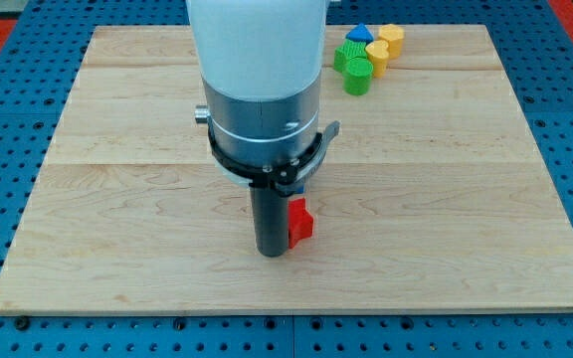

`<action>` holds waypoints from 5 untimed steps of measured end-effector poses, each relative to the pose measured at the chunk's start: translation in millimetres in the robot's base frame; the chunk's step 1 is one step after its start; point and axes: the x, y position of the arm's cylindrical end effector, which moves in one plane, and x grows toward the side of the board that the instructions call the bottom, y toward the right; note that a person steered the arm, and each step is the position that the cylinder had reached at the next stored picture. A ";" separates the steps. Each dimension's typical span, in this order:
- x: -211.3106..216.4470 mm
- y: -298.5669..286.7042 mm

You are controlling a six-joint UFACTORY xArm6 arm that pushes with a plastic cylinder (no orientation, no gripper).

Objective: Move your arm towards top left

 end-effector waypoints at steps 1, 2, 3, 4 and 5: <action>-2.5 -19.9; 18.9 -46.4; 18.6 -114.0; -32.4 -193.3; -117.6 -218.1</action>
